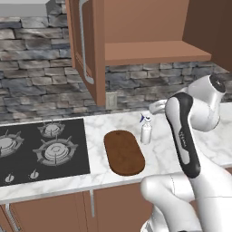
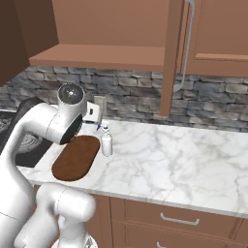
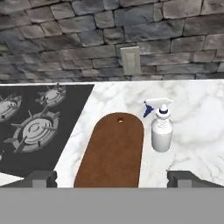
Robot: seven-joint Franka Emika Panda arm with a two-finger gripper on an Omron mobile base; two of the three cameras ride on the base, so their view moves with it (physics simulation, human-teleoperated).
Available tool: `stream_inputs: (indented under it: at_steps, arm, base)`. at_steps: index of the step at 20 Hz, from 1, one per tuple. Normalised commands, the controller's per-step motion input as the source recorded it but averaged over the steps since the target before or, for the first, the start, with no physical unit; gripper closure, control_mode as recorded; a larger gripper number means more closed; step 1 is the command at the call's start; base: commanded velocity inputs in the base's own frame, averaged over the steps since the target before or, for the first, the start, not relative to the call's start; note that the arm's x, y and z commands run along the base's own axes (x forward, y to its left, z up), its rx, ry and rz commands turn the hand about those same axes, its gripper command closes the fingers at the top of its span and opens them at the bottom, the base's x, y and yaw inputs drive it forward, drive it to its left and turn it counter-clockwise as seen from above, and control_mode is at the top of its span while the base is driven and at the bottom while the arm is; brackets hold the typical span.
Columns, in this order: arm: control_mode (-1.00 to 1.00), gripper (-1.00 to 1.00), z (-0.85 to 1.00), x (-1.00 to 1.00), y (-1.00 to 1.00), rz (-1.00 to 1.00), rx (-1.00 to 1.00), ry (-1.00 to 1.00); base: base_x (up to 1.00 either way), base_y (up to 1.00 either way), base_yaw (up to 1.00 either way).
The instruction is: Grab the spray bottle from the cabinet, then place it next to the cutting board for sanitizing. Then grab the dish brush from the countertop next to the sink and place it next to the cutting board.
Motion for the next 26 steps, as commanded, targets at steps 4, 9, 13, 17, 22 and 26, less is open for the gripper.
stream_inputs:
  at_steps: [4, 9, 13, 17, 22, 26]
  arm:
    - [-1.0, -1.0, 0.0, 0.0, 0.0, -0.23, -0.15, 0.14]
    - [-1.0, -1.0, 0.0, 0.0, 0.01, -0.16, -0.16, 0.16]
    - [-1.0, -1.0, 0.0, -0.18, 0.0, -0.02, 0.01, 0.02]
    - [-1.0, -1.0, 0.0, -0.48, 0.0, 0.0, 0.01, -0.06]
    - [-1.0, -1.0, 0.05, -0.5, 0.02, 0.0, 0.0, -0.09]
    - [1.0, -1.0, 0.04, -0.12, 0.0, 0.0, 0.0, -0.02]
  base:
    - [0.0, 0.0, 0.0]
    - [0.0, 0.0, 0.0]
    - [0.0, 0.0, 0.0]
    - [0.0, 0.0, 0.0]
    - [0.0, 0.0, 0.0]
    - [-0.34, 0.0, 0.0]
